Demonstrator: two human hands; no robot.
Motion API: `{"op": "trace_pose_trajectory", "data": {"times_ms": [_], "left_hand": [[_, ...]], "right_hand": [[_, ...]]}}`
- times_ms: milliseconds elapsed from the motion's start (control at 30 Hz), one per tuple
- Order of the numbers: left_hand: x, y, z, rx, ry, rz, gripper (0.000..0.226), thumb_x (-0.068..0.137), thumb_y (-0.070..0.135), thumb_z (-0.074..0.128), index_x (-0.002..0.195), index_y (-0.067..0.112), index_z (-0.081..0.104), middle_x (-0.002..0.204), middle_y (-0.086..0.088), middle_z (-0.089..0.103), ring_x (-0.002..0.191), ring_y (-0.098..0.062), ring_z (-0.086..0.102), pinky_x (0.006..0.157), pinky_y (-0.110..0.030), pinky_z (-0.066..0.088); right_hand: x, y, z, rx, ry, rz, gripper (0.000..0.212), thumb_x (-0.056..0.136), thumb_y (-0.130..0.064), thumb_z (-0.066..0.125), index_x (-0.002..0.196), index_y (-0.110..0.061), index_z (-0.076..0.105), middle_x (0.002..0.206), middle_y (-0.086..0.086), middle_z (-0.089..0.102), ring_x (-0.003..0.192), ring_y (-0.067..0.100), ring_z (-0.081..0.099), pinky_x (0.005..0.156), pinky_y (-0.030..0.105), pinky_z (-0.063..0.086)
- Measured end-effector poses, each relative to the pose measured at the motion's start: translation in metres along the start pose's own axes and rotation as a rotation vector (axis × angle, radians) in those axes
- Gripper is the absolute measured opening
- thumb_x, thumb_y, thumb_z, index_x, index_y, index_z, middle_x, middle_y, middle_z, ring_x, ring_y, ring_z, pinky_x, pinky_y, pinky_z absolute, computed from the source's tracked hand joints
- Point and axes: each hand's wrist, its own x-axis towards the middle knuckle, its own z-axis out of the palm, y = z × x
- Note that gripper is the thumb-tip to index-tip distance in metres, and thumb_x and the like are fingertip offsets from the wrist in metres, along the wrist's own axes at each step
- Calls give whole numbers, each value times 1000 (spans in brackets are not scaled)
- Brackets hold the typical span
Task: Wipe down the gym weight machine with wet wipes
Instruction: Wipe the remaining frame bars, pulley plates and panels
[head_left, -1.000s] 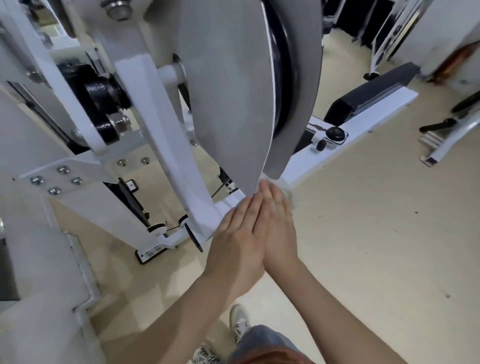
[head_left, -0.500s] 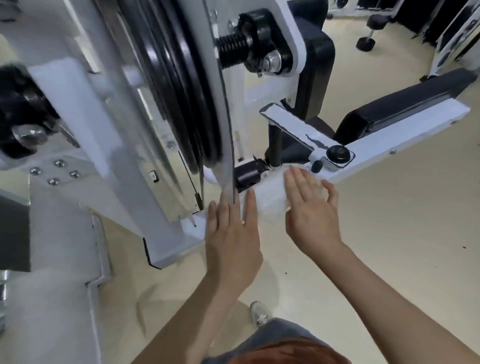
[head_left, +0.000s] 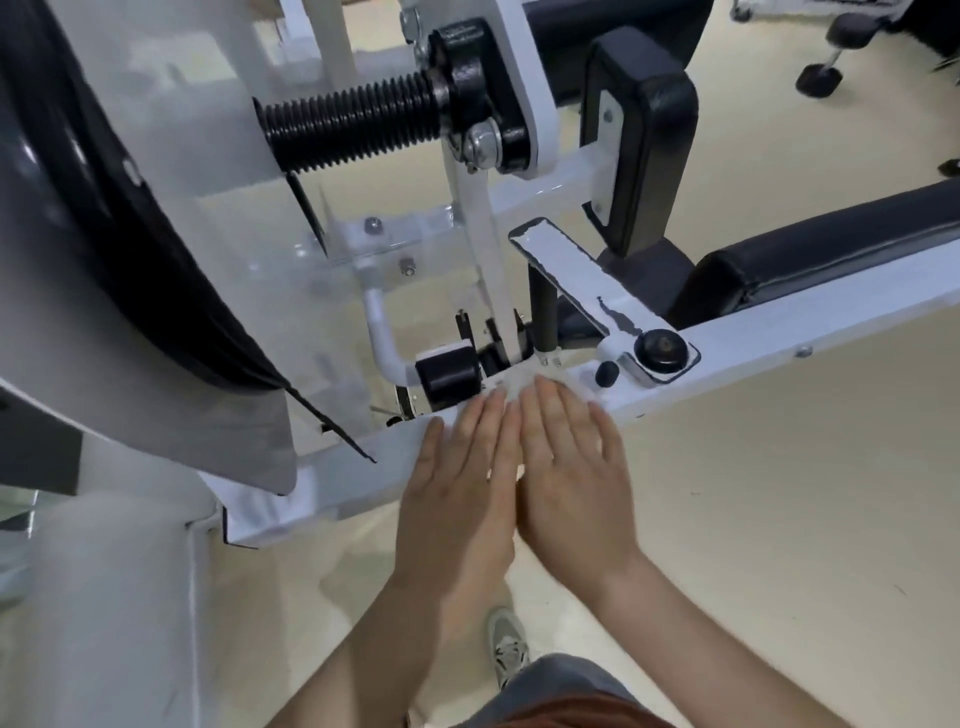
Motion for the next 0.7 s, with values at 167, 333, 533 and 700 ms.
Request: {"op": "trace_pose_trajectory", "data": {"times_ms": [167,333,533,700], "left_hand": [[-38,-35,-9,92,-14,-20,71,78,7,27,149,2,33,156,-15,30,143,-28,32,112,-46,30],[3,10,4,29,51,67,69,79,3,27,147,4,38,152,-13,38,142,-27,35,114,-43,24],[31,62,17,34,46,139,64,86,14,22,149,4,27,155,-15,32,143,-29,32,117,-45,26],[30,51,14,65,67,175,63,87,13,32,149,6,32,155,-12,34,142,-26,35,114,-45,32]], "right_hand": [[-3,-4,-9,84,-70,-281,58,83,-10,39,140,-7,51,145,7,51,133,23,49,95,39,37],[13,78,-6,194,69,-322,47,99,2,25,125,-1,64,128,9,64,116,29,59,95,37,52],[-7,133,-22,121,177,-224,37,83,11,55,115,2,69,120,11,68,108,31,61,92,38,51],[-23,114,-1,173,238,-95,38,86,5,48,121,7,64,131,18,60,111,38,55,99,41,47]]}}
